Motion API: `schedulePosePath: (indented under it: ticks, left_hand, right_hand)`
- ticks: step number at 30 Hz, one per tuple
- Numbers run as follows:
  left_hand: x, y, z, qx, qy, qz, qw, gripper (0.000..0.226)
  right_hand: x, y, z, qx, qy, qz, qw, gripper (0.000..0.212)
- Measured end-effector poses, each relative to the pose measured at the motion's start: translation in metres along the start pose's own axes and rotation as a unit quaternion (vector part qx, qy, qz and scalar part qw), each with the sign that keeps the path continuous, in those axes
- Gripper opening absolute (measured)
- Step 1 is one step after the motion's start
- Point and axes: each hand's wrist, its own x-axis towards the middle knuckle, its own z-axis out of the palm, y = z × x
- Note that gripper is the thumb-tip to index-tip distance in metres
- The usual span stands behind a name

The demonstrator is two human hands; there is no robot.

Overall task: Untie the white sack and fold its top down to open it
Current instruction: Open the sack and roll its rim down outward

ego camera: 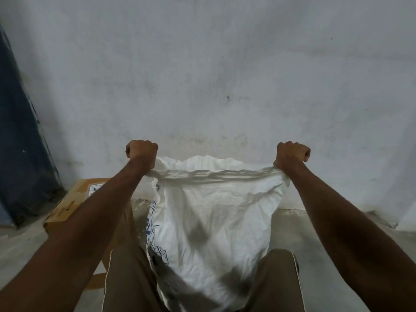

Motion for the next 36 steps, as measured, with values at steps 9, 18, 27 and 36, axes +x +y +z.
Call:
schedulePosePath:
  ticks: [9, 18, 27, 36]
  left_hand:
    - [0.006, 0.061, 0.003, 0.121, -0.259, 0.025, 0.958, 0.038]
    - [0.033, 0.115, 0.023, 0.193, -0.415, 0.033, 0.889, 0.047]
    - [0.080, 0.166, 0.070, -0.184, -0.270, 0.186, 0.927, 0.068]
    - [0.079, 0.220, 0.156, -0.138, -0.337, 0.225, 0.904, 0.087]
  right_hand:
    - [0.017, -0.067, 0.011, -0.244, -0.087, 0.027, 0.966, 0.045]
    - [0.037, -0.140, 0.069, 0.100, -0.150, -0.187, 0.966, 0.060]
    - [0.042, -0.207, 0.184, 0.174, -0.202, -0.226, 0.937, 0.055]
    - [0.047, -0.229, 0.224, 0.234, -0.185, -0.208, 0.932, 0.068]
